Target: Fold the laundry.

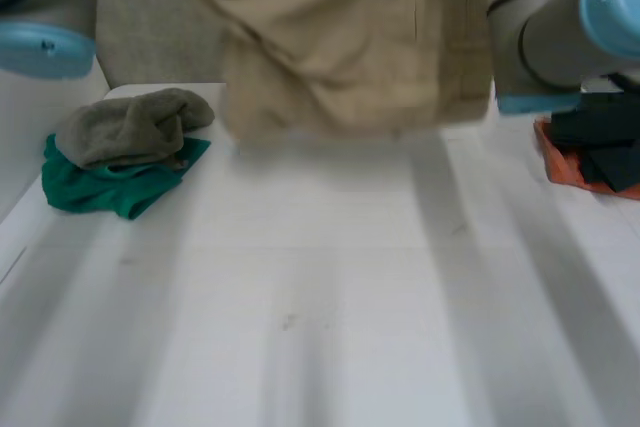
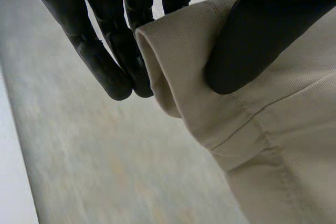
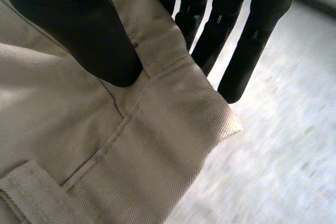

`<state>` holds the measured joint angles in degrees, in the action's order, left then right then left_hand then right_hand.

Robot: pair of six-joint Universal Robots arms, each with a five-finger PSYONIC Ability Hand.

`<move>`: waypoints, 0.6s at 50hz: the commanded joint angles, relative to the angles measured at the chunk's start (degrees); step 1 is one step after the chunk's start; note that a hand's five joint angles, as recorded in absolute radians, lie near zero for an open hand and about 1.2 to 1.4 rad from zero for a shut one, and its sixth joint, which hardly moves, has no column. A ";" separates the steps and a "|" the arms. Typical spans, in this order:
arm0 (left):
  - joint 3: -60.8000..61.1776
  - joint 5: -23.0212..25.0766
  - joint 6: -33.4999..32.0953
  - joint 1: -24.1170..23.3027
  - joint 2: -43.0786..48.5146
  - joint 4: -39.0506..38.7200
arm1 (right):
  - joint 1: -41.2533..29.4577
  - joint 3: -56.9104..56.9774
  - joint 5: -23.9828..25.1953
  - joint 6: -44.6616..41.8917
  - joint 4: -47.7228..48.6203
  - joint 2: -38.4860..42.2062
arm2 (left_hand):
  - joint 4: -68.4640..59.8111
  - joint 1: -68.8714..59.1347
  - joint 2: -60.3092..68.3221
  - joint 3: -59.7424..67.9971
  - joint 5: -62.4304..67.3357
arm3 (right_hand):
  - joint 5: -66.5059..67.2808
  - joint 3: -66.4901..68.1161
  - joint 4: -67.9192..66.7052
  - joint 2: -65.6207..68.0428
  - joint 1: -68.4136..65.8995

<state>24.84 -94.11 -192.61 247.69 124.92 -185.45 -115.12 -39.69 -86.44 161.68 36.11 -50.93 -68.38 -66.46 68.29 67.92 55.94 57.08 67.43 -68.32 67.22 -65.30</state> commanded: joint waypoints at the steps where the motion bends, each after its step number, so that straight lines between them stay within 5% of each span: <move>1: 0.28 -1.25 0.40 -1.69 -0.99 -0.35 | -0.10 4.01 0.40 0.48 -2.52 0.65 | -11.62 -13.54 11.71 12.08 14.06 | 12.92 12.57 -11.68 12.78 -14.70; 6: 14.69 -3.45 0.49 -1.16 -4.59 -1.58 | 0.25 -2.57 0.66 0.66 -8.16 0.21 | -11.62 -13.54 11.71 12.08 14.06 | 12.92 12.57 -11.68 12.78 -14.70; 20: 52.58 2.53 -5.30 -3.09 -3.10 -6.42 | 1.74 -33.51 5.67 -2.41 -16.24 1.36 | -11.62 -13.54 11.71 12.08 14.06 | 12.92 12.57 -11.68 12.78 -14.70; 30: 61.38 0.77 -11.82 -4.24 -8.11 5.35 | 2.18 -37.65 7.16 -12.26 -37.59 -2.77 | -11.62 -13.54 11.71 12.08 14.06 | 12.92 12.57 -11.68 12.78 -14.70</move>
<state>82.58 -92.50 -201.55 244.23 120.45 -187.52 -113.02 -76.16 -80.36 154.78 11.97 -50.97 -68.40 -66.47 68.36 67.96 55.94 57.49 67.53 -68.39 67.22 -65.30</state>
